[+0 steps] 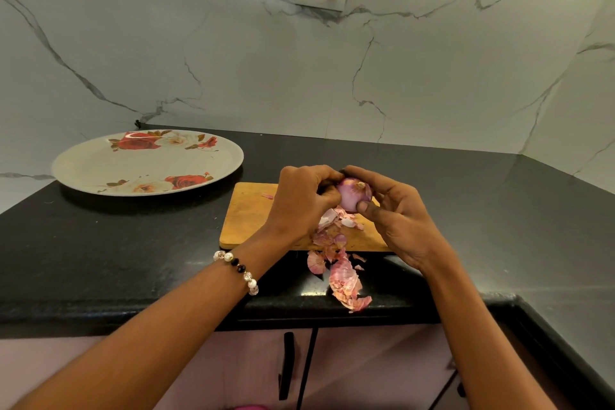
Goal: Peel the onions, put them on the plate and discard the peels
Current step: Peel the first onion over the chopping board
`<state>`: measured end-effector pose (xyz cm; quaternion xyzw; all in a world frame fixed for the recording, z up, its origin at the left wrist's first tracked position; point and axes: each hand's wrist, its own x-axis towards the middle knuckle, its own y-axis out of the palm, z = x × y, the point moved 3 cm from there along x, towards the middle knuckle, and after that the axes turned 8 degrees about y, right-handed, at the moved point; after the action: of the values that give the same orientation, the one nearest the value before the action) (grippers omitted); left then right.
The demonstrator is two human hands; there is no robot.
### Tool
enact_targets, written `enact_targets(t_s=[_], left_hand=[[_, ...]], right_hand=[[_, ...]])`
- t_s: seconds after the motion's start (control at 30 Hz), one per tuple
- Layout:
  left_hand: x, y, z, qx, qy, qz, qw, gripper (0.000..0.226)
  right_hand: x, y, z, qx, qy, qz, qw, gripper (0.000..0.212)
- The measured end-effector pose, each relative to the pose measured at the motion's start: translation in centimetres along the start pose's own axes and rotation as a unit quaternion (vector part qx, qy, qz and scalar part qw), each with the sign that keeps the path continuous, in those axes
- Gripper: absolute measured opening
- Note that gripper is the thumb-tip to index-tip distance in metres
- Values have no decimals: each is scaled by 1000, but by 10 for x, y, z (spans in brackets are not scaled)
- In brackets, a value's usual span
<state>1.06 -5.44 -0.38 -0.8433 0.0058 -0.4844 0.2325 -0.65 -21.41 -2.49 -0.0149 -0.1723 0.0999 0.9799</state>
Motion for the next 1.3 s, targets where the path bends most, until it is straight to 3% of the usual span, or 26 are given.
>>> enact_targets(t_s=[0.4, 0.73, 0.97, 1.3], left_hand=[[1, -9, 5, -112, -113, -55, 986, 15], [1, -7, 2, -77, -34, -51, 995, 15], [-1, 0, 0, 5, 49, -23, 999, 20], [-1, 0, 5, 40, 73, -6, 997, 22]], right_hand=[[-2, -1, 7, 107, -12, -21, 994, 47], [3, -17, 4, 209, 58, -155, 964, 32], [0, -14, 4, 162, 55, -129, 977, 31], [-3, -5, 3, 8, 50, -69, 996, 46]])
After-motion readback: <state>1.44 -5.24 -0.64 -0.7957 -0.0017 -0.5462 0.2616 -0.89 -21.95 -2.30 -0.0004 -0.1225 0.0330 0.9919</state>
